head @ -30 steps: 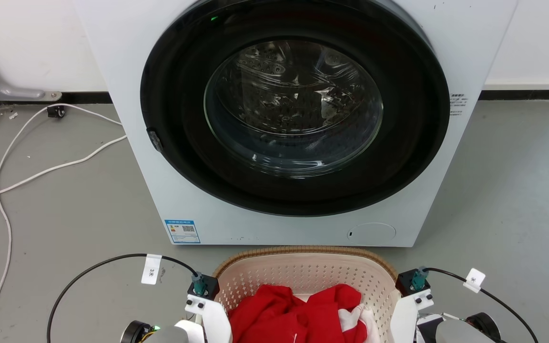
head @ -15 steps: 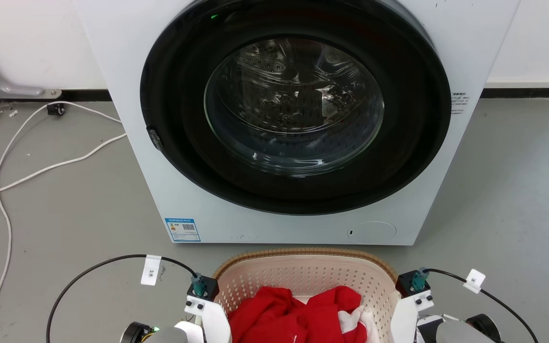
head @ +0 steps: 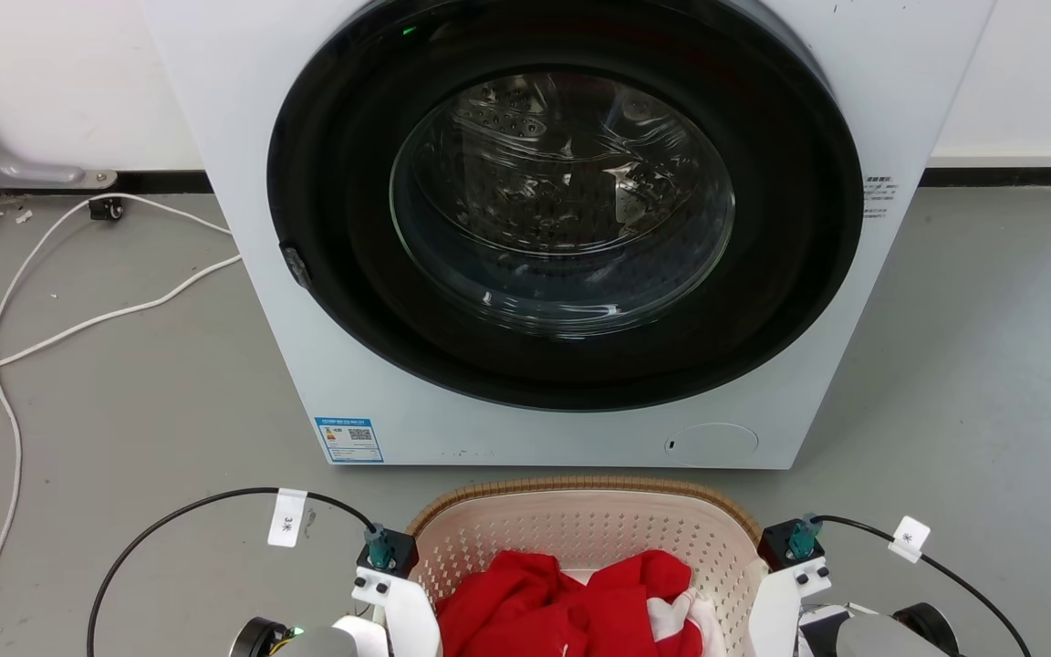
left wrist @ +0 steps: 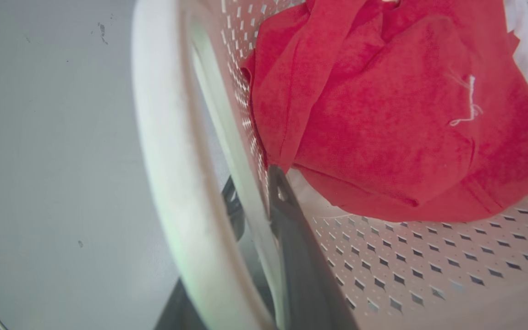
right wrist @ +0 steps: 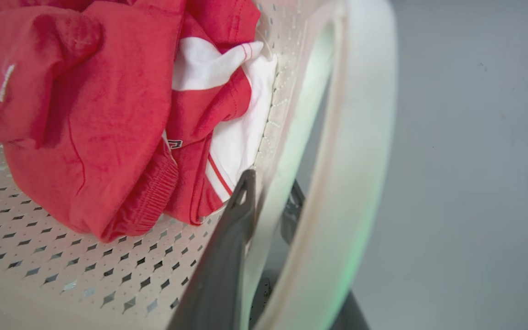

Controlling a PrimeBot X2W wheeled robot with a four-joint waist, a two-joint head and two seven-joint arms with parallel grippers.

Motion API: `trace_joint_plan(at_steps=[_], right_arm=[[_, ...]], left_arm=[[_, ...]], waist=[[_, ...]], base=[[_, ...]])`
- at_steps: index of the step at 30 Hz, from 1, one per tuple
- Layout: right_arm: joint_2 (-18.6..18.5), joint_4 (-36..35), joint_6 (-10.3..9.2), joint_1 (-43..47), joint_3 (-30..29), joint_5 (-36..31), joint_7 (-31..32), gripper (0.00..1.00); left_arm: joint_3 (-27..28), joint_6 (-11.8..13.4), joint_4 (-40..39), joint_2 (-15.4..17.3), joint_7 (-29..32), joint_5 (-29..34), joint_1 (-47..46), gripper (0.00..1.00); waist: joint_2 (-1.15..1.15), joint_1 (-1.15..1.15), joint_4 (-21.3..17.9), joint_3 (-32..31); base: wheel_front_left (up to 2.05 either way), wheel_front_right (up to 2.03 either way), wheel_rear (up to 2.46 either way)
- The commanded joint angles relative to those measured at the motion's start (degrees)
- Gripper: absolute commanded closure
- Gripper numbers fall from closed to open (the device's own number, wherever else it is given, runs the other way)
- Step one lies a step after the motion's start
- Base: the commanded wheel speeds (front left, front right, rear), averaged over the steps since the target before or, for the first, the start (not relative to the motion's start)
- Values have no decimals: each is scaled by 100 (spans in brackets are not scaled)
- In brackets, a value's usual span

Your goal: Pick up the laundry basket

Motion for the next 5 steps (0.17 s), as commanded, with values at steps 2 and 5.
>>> trace_joint_plan(at_steps=[2, 5], right_arm=[[-157, 8, -6, -52, 54, 22, 1, 100], [-159, 8, -6, -54, 78, 41, 2, 100]], left_arm=[[-49, -11, 36, 138, -28, -17, -96, 100], [-79, -11, 37, 143, -33, -42, -102, 100]], waist=[[0, 0, -3, 0], [0, 0, -5, -1]], base=[[0, 0, 0], [0, 0, 0]])
